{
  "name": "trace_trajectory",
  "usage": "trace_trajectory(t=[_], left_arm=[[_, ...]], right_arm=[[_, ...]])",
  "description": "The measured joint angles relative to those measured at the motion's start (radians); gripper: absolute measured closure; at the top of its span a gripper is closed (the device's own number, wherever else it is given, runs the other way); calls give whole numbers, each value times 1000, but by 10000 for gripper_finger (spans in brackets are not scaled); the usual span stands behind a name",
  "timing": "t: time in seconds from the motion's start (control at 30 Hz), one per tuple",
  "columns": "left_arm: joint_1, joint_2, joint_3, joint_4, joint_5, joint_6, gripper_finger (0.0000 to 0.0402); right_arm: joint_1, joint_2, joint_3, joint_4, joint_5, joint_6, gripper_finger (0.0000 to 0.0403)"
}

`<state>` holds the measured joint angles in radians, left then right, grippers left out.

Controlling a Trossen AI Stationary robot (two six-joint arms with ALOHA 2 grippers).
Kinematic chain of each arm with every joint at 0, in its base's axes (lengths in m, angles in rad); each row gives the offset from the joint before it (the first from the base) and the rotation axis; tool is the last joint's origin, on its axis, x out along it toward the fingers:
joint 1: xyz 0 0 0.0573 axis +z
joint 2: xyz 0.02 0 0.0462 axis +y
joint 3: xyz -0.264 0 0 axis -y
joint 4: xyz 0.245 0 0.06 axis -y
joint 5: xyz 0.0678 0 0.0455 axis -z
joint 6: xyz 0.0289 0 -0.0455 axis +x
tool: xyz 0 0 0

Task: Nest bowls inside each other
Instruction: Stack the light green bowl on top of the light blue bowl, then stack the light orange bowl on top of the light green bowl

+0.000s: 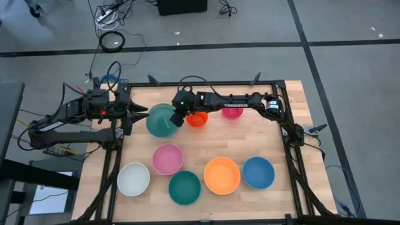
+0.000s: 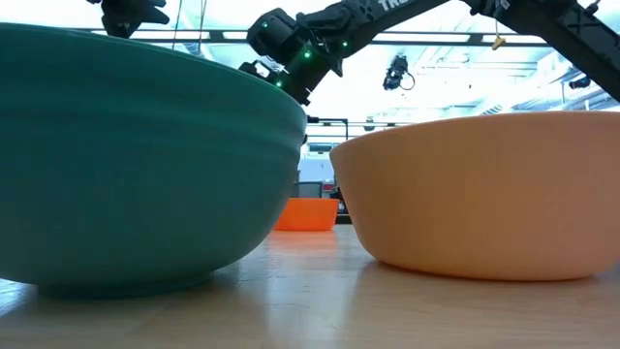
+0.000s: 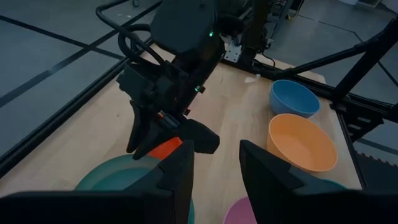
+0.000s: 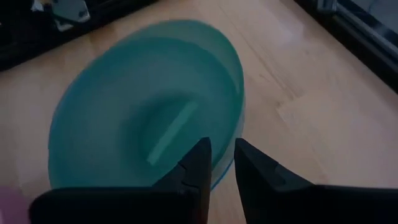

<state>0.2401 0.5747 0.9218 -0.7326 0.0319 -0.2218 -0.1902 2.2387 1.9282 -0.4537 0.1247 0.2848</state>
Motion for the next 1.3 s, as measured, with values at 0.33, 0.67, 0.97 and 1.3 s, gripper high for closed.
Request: trace_trajectory(t=[0.33, 0.67, 0.97, 1.3], left_arm=[[0, 0, 0, 0, 0, 4, 264], [0, 0, 0, 0, 0, 3, 264], [0, -2, 0, -19, 0, -7, 264], [0, -28, 0, -188, -1, -78, 264]], right_arm=[[17, 0, 0, -50, -24, 2, 388], [18, 0, -9, -27, -33, -2, 402], [39, -32, -14, -27, -38, -65, 399], [189, -268, -13, -488, -44, -108, 396]])
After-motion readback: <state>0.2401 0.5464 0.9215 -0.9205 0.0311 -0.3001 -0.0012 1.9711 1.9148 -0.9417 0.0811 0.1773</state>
